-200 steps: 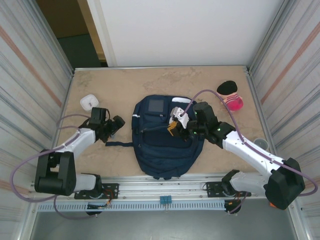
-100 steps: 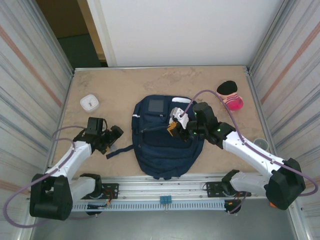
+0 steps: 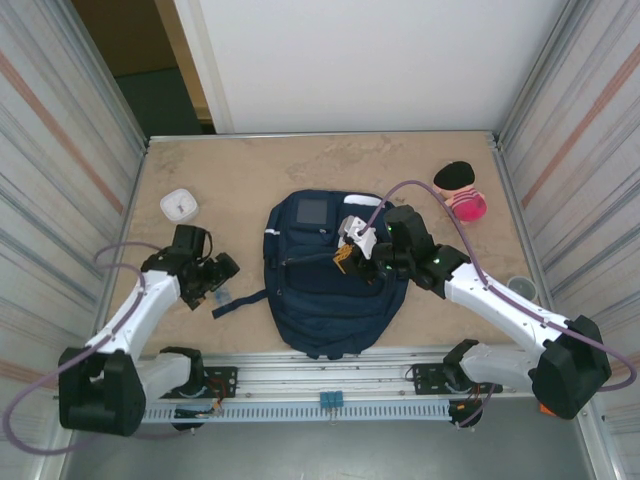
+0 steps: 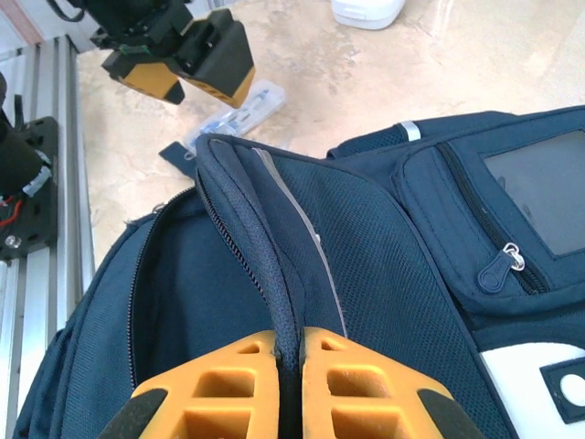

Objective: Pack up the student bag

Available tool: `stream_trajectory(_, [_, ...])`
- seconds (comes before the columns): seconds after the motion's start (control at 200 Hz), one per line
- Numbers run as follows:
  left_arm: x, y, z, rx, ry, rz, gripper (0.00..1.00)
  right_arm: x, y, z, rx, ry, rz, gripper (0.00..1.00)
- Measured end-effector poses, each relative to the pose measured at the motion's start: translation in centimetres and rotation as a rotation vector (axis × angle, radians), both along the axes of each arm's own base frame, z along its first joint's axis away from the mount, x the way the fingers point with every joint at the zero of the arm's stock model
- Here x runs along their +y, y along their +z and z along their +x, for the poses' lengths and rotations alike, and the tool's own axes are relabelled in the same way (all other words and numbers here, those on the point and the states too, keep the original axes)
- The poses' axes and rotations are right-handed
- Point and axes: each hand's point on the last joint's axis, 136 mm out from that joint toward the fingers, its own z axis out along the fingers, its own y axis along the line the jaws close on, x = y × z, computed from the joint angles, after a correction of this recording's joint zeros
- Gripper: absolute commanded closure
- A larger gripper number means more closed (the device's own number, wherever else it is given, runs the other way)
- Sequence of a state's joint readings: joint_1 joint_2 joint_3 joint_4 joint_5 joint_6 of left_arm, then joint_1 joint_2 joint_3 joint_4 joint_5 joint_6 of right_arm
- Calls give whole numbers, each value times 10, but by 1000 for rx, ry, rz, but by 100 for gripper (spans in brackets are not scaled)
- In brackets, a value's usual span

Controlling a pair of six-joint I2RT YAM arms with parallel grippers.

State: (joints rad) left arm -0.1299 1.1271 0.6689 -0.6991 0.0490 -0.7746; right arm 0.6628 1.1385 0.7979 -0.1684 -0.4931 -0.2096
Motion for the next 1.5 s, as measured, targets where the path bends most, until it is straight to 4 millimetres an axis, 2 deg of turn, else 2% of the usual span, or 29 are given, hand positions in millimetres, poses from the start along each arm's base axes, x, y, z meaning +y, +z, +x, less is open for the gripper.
stream_trajectory(0.215, [9, -28, 0, 123, -52, 84, 12, 0, -1, 0, 3, 0, -3, 100])
stream_trajectory(0.346, [7, -34, 12, 126, -83, 92, 12, 0, -1, 0, 4, 0, -3, 100])
stream_trajectory(0.516, [8, -43, 28, 120, -109, 116, 29, 0, -1, -1, 4, 0, -4, 100])
stream_trajectory(0.712, [12, -47, 31, 120, -119, 147, 39, -1, -2, -1, 7, 0, -6, 100])
stream_trajectory(0.867, [14, -44, 35, 95, -121, 159, 52, -1, -2, -1, 11, 3, -3, 100])
stream_trajectory(0.992, [14, -29, 39, 23, -120, 158, 60, -5, -2, -1, 17, 0, 22, 100])
stream_trajectory(1.163, [10, -1, 43, -84, -116, 131, 64, -10, 0, 0, 21, -8, 37, 100])
stream_trajectory(1.273, [0, 11, 41, -117, -107, 62, 67, -10, 0, 0, 23, -10, 38, 100])
stream_trajectory(1.383, [-21, 33, 36, -181, -96, -48, 67, -10, 0, 1, 35, -22, 42, 100])
stream_trajectory(1.498, [-64, 72, 25, -269, -158, -164, 67, -9, 1, 4, 50, -40, 50, 100])
